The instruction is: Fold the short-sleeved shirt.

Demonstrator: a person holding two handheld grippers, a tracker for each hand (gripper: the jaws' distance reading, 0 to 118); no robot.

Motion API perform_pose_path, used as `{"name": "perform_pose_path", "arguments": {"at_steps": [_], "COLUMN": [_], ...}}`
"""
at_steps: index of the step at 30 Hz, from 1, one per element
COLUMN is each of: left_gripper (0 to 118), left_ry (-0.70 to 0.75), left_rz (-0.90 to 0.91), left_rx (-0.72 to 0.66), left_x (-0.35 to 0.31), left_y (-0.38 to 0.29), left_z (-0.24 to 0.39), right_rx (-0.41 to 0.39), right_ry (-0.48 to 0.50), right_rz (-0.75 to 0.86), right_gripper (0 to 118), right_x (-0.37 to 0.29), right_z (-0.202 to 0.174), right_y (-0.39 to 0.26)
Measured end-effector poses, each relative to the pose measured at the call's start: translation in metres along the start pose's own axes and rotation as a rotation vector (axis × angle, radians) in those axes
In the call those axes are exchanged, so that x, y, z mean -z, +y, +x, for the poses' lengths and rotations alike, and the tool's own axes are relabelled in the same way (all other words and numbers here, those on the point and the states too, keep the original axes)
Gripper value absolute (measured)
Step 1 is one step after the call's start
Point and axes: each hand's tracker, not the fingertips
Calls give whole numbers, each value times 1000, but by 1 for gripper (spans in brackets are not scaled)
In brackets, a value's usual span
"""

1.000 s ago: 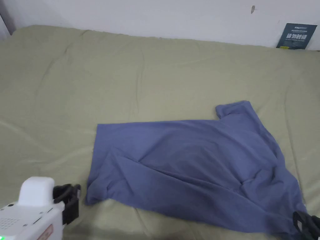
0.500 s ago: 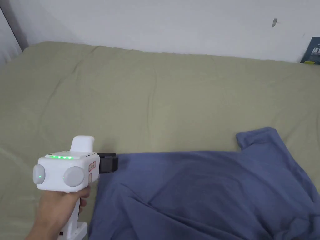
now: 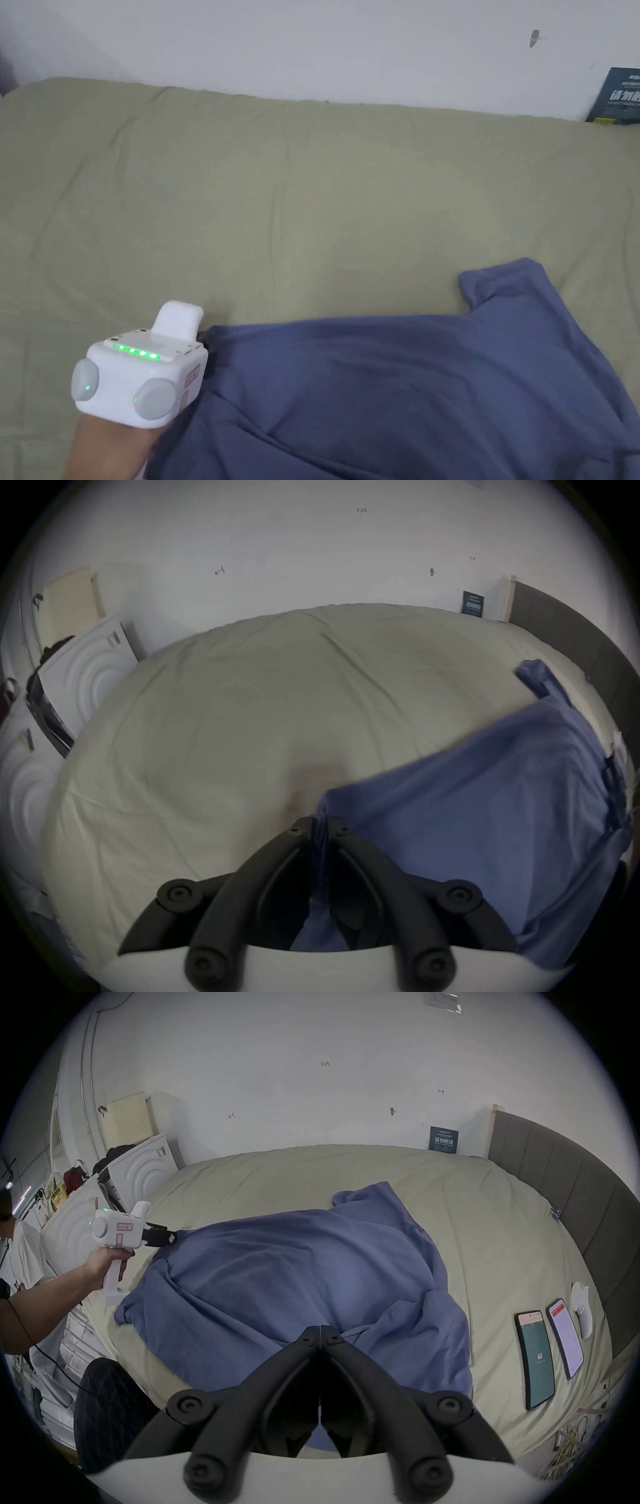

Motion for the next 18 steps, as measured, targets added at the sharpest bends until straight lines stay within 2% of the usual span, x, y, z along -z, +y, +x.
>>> {"name": "perform_pose_path", "arguments": {"at_steps": [1, 3, 5, 9, 10, 15, 16, 17, 18], "left_gripper": [8, 8, 8, 8, 8, 8, 8, 8, 8], "left_ry": [-66, -12, -58, -44, -66, -80, -83, -88, -88], "left_rz": [-29, 22, 45, 136, 134, 150, 154, 156, 156], "left_rx": [-57, -52, -104, -54, -64, -56, -66, -73, -83], "left_x": [4, -7, -20, -72, -75, -83, -84, -85, -81], "left_y": [-4, -11, -8, -6, 1, 3, 4, 4, 6], "left_z": [-8, -3, -8, 24, 11, 12, 12, 12, 8], "right_rx": [-2, 3, 2, -50, -56, -44, -19, 18, 52], "right_ry": [0, -14, -42, -117, -126, -135, -113, -95, -98], "right_rz": [-9, -26, -50, -90, -96, -102, -92, -86, -102], "right_gripper": [0, 0, 0, 0, 0, 1, 12, 63, 101], "right_x": [4, 18, 39, 94, 111, 180, 194, 208, 221], "right_z": [5, 20, 40, 83, 94, 130, 137, 144, 150], "right_y": [2, 7, 20, 60, 73, 128, 136, 144, 149]}}
